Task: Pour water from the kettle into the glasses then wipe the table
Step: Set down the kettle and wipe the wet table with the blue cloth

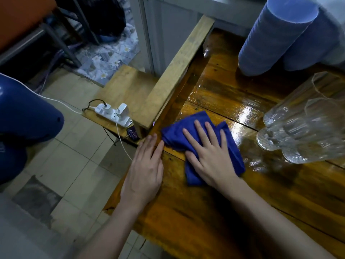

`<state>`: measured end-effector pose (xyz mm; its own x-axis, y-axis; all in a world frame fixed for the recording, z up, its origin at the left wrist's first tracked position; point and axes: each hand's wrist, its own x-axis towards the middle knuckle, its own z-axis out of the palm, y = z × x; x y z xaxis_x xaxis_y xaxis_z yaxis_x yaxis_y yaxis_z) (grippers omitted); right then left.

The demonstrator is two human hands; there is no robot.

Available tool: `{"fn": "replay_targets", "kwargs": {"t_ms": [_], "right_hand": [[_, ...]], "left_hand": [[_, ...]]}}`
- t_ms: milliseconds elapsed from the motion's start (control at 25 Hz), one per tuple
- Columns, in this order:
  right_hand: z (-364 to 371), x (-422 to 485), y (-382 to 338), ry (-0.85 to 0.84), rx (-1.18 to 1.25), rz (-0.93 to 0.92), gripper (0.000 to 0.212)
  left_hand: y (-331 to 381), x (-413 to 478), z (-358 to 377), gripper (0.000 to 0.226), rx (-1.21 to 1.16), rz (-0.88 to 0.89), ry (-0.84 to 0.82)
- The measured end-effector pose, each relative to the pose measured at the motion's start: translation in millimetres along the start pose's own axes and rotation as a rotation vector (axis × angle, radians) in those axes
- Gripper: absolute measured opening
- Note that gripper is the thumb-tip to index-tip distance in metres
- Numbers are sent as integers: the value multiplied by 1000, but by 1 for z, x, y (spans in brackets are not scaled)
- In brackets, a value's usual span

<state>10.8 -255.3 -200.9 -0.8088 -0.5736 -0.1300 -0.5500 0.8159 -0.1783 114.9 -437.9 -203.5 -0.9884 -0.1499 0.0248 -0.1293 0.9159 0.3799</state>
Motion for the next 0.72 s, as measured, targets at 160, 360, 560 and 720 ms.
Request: {"fn": "replay_targets", "kwargs": {"t_ms": [160, 360, 560, 720], "right_hand": [[0, 59, -21, 22, -10, -52, 62], [1, 37, -17, 13, 41, -94, 62], [5, -39, -2, -5, 49, -105, 59], [4, -15, 5, 2, 32, -92, 60]], "left_hand": [[1, 1, -1, 52, 16, 1, -12], [1, 0, 0, 51, 37, -14, -5], [2, 2, -1, 47, 9, -7, 1], [2, 3, -1, 50, 2, -9, 0]]}}
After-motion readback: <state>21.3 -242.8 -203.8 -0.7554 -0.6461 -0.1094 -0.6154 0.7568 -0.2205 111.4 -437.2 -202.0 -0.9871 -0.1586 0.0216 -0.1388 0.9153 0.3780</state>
